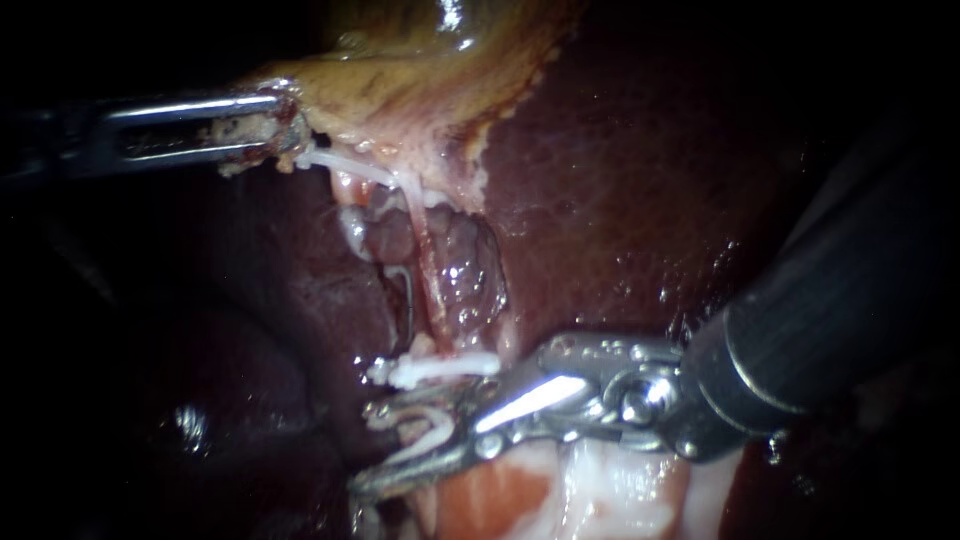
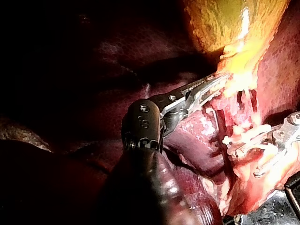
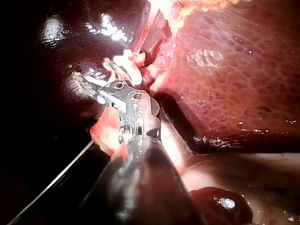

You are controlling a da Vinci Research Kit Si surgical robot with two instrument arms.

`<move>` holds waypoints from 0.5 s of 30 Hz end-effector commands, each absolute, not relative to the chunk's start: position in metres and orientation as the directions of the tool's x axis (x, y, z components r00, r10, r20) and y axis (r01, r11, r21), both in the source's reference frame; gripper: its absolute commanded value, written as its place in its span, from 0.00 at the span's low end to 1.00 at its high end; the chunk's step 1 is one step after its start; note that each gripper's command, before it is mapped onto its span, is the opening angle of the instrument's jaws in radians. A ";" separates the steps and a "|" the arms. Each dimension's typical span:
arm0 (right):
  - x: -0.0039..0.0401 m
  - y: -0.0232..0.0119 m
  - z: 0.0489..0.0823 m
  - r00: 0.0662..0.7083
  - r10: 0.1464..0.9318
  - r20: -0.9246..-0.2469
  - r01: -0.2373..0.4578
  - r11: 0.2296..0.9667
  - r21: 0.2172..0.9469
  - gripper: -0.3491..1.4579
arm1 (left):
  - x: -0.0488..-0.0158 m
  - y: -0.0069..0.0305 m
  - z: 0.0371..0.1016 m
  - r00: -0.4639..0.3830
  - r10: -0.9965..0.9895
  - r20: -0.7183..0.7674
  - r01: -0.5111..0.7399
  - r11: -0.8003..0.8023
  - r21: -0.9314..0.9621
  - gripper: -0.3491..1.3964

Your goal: Clipping second clip right tube

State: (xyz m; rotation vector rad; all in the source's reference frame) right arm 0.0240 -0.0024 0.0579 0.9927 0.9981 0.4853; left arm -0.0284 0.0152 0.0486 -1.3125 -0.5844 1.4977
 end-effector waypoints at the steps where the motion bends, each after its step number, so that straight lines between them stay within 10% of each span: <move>1: 0.0239 -0.0024 0.0579 0.490 0.735 -0.469 0.086 0.494 0.865 0.46 | -0.0283 0.0152 0.0486 0.110 0.896 -0.430 -0.367 -0.366 -0.855 0.00; 15: 0.0198 0.0007 0.0538 0.477 0.753 -0.455 0.082 0.477 0.875 0.47 | -0.0279 0.0151 0.0486 0.108 0.896 -0.430 -0.365 -0.367 -0.856 0.00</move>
